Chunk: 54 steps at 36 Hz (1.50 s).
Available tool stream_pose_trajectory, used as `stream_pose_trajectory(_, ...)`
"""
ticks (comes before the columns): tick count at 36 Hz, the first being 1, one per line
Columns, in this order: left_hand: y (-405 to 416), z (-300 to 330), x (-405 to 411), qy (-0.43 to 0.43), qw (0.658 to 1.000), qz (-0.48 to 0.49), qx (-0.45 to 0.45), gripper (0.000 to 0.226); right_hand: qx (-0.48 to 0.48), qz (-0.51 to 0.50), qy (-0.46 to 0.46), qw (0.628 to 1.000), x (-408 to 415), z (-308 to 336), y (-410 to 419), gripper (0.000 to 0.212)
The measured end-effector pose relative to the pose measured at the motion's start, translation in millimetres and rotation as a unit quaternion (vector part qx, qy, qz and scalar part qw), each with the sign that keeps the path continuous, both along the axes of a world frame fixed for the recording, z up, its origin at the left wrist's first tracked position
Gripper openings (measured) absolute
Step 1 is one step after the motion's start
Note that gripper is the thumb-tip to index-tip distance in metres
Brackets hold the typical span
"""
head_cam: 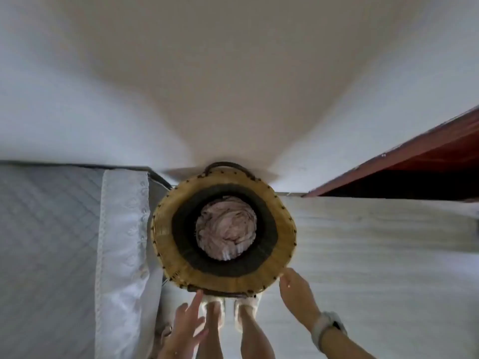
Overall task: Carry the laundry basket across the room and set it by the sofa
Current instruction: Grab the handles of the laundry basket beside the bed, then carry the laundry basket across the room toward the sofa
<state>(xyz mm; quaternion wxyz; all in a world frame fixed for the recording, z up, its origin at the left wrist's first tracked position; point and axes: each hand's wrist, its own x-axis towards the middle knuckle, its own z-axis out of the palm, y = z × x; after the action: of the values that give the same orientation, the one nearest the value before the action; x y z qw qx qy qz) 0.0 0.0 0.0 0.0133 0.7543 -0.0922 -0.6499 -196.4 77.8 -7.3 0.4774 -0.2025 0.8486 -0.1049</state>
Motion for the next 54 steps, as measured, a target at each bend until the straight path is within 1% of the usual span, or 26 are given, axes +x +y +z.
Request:
stream_pose_trajectory(2, -5, -20, -16, 0.045, 0.999, 0.023, 0.011, 0.019, -0.024, 0.000, 0.004, 1.000, -11, -30, -20, 0.032)
stream_pose_trajectory(3, -10, -23, -25, 0.065, 0.997, 0.037, 0.015, 0.018, -0.026, -0.001, 0.006, 1.000, -17, -44, -34, 0.035)
stream_pose_trajectory(6, -9, -55, -39, 0.083, 0.991, 0.110, 0.003, 0.026, -0.063, 0.005, 0.016, 0.998, -36, -77, -77, 0.047)
stream_pose_trajectory(8, -4, -74, -42, 0.067, 0.988, 0.140, -0.014, 0.041, -0.097, 0.029, 0.039, 0.994, -45, -94, -101, 0.051)
stream_pose_trajectory(10, -3, -85, -47, 0.014, 0.992, 0.122, -0.033, 0.046, -0.112, 0.055, 0.070, 0.990, -52, -102, -130, 0.056)
stream_pose_trajectory(11, 0, -90, -49, -0.006, 0.992, 0.118, -0.040, 0.042, -0.126, 0.068, 0.079, 0.987, -55, -106, -144, 0.058)
stream_pose_trajectory(12, 3, -94, -48, -0.025, 0.991, 0.123, -0.051, 0.034, -0.144, 0.084, 0.085, 0.982, -57, -108, -159, 0.061)
stream_pose_trajectory(14, 7, -98, -46, -0.057, 0.991, 0.105, -0.068, 0.005, -0.185, 0.116, 0.100, 0.971, -61, -110, -183, 0.063)
stream_pose_trajectory(16, 10, -101, -42, -0.084, 0.988, 0.091, -0.097, 0.017, -0.210, 0.154, 0.104, 0.960, -62, -110, -204, 0.063)
stream_pose_trajectory(17, 10, -101, -41, -0.088, 0.986, 0.095, -0.103, 0.019, -0.217, 0.171, 0.103, 0.955, -62, -109, -213, 0.062)
stream_pose_trajectory(19, 12, -99, -40, -0.091, 0.985, 0.110, -0.102, 0.016, -0.221, 0.196, 0.102, 0.950, -61, -105, -228, 0.055)
stream_pose_trajectory(21, 11, -97, -40, -0.093, 0.982, 0.136, -0.097, 0.014, -0.222, 0.200, 0.090, 0.950, -58, -103, -235, 0.046)
stream_pose_trajectory(24, 6, -93, -41, -0.106, 0.977, 0.148, -0.115, 0.022, -0.214, 0.183, 0.036, 0.959, -54, -97, -225, 0.043)
stream_pose_trajectory(27, 0, -87, -34, -0.140, 0.972, 0.122, -0.146, 0.030, -0.217, 0.139, 0.027, 0.966, -54, -89, -196, 0.032)
stream_pose_trajectory(29, -6, -84, -21, -0.149, 0.970, 0.093, -0.166, 0.031, -0.223, 0.087, 0.032, 0.970, -60, -84, -170, 0.027)
stream_pose_trajectory(32, -21, -71, -1, -0.168, 0.961, 0.011, -0.218, 0.030, -0.226, 0.011, 0.052, 0.973, -75, -69, -130, 0.020)
stream_pose_trajectory(34, -36, -52, 7, -0.180, 0.943, -0.062, -0.272, 0.033, -0.209, -0.050, 0.059, 0.975, -82, -58, -101, 0.017)
stream_pose_trajectory(38, -68, -10, 11, -0.169, 0.890, -0.210, -0.369, 0.037, -0.169, -0.187, 0.057, 0.966, -78, -30, -40, 0.017)
stream_pose_trajectory(40, -79, 7, 7, -0.173, 0.858, -0.274, -0.398, 0.041, -0.154, -0.247, 0.058, 0.955, -69, -13, -15, 0.018)
stream_pose_trajectory(42, -85, 21, 0, -0.170, 0.837, -0.319, -0.411, 0.043, -0.146, -0.307, 0.055, 0.939, -57, 6, 5, 0.019)
stream_pose_trajectory(46, -79, 46, -13, -0.145, 0.816, -0.374, -0.415, 0.047, -0.134, -0.402, 0.049, 0.905, -36, 41, 36, 0.022)
stream_pose_trajectory(51, -66, 65, -19, -0.109, 0.790, -0.419, -0.434, 0.038, -0.128, -0.472, 0.067, 0.870, -14, 77, 73, 0.028)
stream_pose_trajectory(54, -58, 67, -30, -0.074, 0.758, -0.469, -0.447, 0.039, -0.128, -0.516, 0.096, 0.841, 3, 91, 92, 0.029)
